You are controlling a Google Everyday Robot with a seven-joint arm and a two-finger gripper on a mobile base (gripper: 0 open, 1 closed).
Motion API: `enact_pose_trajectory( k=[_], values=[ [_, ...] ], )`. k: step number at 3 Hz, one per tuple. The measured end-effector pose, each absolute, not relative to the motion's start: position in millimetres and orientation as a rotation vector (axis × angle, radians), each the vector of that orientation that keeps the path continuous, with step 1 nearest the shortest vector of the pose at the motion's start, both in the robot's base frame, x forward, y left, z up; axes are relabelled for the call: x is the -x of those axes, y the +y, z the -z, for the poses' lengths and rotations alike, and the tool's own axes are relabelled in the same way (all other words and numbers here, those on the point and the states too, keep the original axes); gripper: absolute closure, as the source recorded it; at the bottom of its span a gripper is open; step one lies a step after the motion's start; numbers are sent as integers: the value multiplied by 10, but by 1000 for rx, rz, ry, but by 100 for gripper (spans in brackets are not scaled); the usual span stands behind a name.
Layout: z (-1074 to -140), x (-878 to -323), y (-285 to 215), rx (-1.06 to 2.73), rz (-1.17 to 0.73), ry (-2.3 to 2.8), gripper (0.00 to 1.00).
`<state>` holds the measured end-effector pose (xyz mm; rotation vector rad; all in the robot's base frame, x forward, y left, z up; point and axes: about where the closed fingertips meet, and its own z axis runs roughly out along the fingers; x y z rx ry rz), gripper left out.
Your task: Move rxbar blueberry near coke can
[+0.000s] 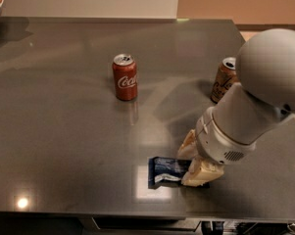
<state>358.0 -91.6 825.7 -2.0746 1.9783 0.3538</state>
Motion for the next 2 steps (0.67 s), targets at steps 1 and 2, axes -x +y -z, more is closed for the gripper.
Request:
enact_pose_trajectory(
  k=[1,2],
  values=[
    [-8253,-3573,-912,2081,-347,1975,86],
    [-8415,-3672,-916,2037,-318,1995,100]
  ],
)
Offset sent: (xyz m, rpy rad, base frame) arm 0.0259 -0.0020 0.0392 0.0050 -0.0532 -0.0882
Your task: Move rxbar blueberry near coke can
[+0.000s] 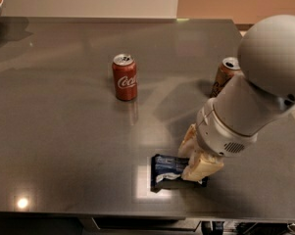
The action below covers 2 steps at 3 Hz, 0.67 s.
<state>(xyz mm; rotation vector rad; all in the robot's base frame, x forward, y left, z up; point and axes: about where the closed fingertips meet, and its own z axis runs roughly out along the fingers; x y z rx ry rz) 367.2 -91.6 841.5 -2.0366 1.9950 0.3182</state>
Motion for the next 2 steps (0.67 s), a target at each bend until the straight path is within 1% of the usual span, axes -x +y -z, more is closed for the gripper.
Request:
enact_pose_trajectory(
  k=[2],
  values=[
    [-8707,-4087,-826,1927,-248,2031,100]
  ],
)
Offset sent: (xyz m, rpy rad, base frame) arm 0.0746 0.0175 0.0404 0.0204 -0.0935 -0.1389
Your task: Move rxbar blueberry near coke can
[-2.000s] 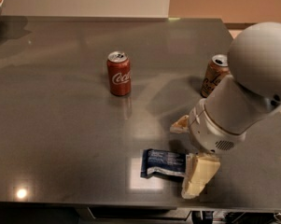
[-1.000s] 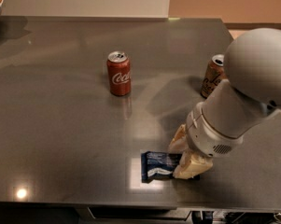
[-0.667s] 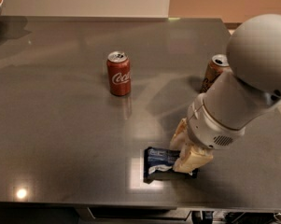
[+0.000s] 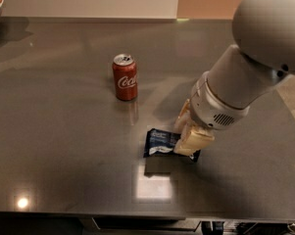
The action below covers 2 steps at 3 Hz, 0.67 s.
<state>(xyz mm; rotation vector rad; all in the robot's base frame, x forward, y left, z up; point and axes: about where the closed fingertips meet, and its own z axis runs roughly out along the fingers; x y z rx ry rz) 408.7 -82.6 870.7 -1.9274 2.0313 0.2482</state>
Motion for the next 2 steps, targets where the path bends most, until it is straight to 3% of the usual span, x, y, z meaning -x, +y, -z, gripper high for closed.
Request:
enact_pose_trajectory(
  k=[2],
  values=[
    [-8792,-4826,-655,1791,-232,2058,100]
  ],
)
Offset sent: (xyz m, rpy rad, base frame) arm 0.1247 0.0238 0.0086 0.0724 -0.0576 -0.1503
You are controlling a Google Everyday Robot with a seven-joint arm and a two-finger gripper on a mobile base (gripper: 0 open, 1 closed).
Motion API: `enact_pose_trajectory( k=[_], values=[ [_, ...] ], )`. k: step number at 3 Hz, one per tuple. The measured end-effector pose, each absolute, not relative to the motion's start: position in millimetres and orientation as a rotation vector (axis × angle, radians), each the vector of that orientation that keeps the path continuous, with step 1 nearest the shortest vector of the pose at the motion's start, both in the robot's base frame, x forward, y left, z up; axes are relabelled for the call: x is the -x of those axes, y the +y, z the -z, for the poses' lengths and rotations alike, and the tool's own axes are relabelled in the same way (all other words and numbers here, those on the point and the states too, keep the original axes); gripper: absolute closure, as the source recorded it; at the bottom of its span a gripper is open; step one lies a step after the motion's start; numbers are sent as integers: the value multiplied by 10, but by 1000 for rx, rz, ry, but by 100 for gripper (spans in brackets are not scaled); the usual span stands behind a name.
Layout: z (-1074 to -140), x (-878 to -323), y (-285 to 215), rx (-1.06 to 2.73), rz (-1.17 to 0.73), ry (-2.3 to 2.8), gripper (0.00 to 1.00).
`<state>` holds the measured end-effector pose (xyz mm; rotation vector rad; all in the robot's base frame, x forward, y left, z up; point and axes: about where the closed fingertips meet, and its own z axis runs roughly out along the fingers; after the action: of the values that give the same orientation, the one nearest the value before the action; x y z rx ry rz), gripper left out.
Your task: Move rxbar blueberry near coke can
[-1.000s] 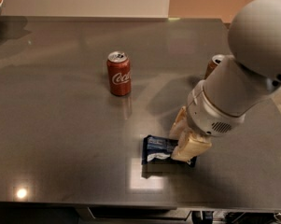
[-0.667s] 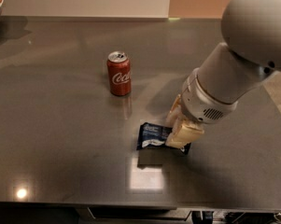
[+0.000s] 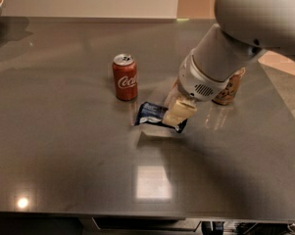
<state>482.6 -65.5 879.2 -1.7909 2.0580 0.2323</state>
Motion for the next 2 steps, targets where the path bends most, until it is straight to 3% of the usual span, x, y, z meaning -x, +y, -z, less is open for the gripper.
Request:
enact_pose_trajectory(
  k=[1,2],
  values=[
    [-8750,-5152,-629,1745,-210,2087,100],
    [-8686,-5379,-610,1715,-193,2121,82]
  ],
)
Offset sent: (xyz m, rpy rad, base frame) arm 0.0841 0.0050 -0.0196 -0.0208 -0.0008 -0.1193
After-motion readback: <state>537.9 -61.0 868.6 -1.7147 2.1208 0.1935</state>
